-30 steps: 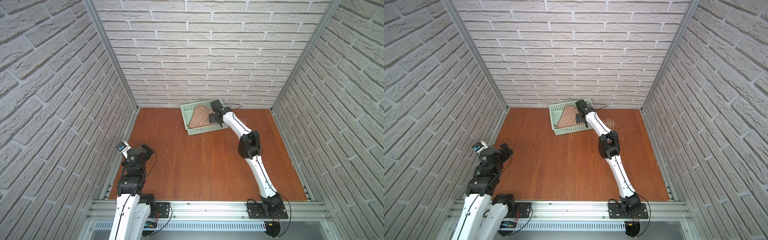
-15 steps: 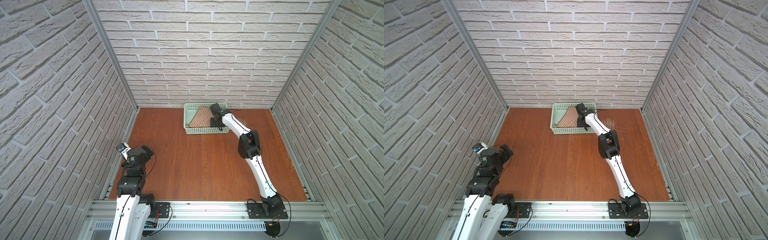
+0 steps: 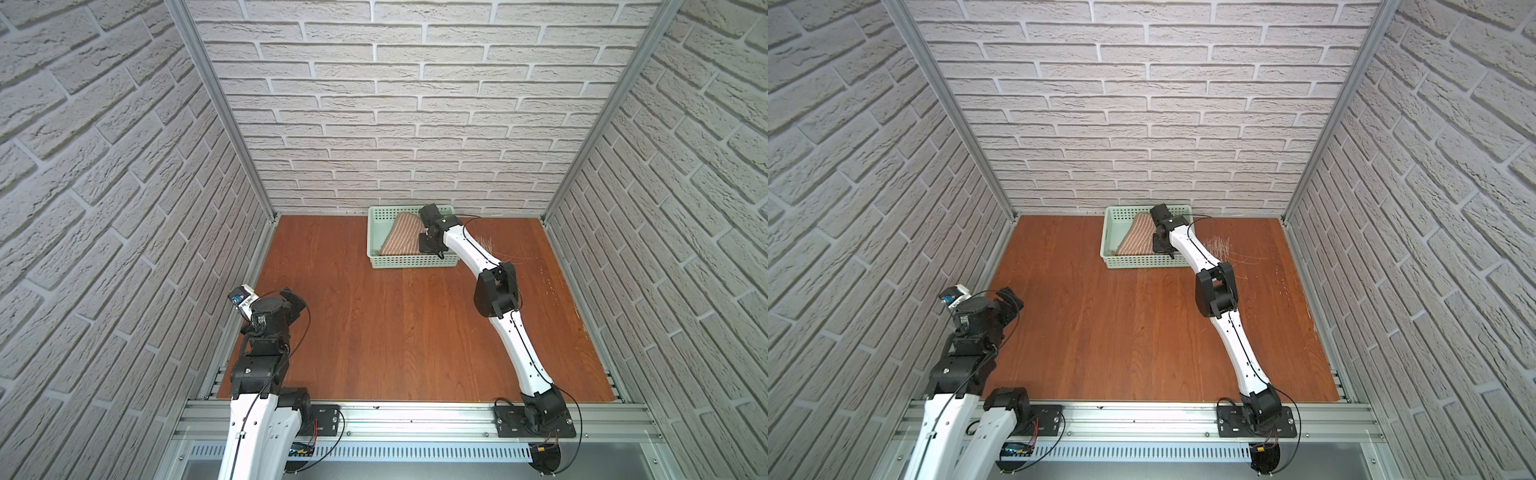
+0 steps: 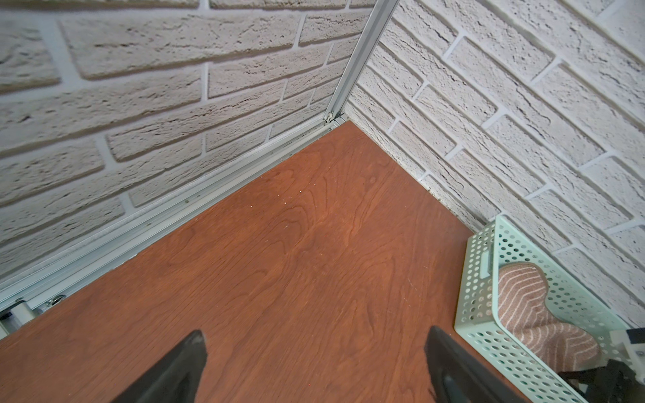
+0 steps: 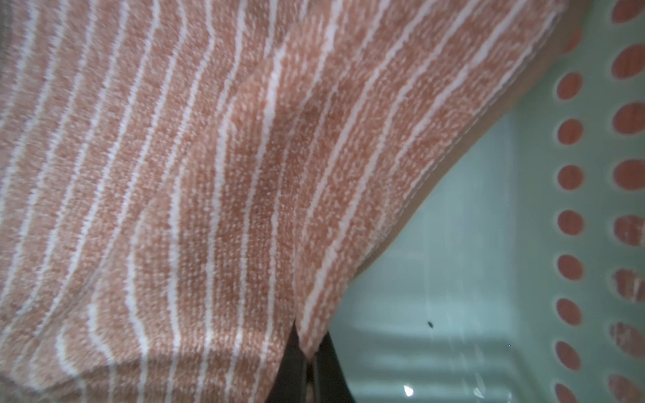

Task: Fold the square dishcloth
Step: Pick up the cleaning item from the bin.

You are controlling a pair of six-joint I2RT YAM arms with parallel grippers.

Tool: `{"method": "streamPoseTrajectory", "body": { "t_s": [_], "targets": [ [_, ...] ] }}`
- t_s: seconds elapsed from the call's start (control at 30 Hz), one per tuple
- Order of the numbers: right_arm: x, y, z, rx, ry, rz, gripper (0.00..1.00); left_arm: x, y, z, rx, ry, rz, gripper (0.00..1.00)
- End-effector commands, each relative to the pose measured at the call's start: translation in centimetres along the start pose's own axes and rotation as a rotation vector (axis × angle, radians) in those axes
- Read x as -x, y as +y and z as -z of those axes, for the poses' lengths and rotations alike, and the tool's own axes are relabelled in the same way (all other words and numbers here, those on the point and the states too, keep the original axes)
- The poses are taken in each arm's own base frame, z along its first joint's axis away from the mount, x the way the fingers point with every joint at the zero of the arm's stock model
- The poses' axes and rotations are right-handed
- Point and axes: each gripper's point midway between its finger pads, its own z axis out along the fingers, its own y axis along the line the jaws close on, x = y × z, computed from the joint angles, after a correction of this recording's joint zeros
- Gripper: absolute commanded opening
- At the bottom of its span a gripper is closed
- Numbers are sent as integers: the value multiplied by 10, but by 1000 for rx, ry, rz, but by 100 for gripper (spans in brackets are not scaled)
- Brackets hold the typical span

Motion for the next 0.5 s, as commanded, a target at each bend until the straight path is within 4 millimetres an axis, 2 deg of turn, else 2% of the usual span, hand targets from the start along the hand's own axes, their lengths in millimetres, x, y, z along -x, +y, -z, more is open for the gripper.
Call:
{"method": "streamPoseTrajectory", "body": {
  "t_s": [0.0,0.13,0.23,0.3,0.47],
  "targets": [
    [73,10,101,74,-245,9,3,15,-9,9,-41,-42,18,98],
    [95,10,158,113,-338,-8,3,15,-14,12,-75,-35,1,98],
    [103,7,195,139,-381,-44,3,14,-22,11,-104,-9,-11,98],
    [106,4,219,154,-403,-74,3,12,-29,10,-127,16,-18,98],
    [98,3,262,184,-410,-114,4,10,-46,9,-193,65,-25,98]
  ]
}}
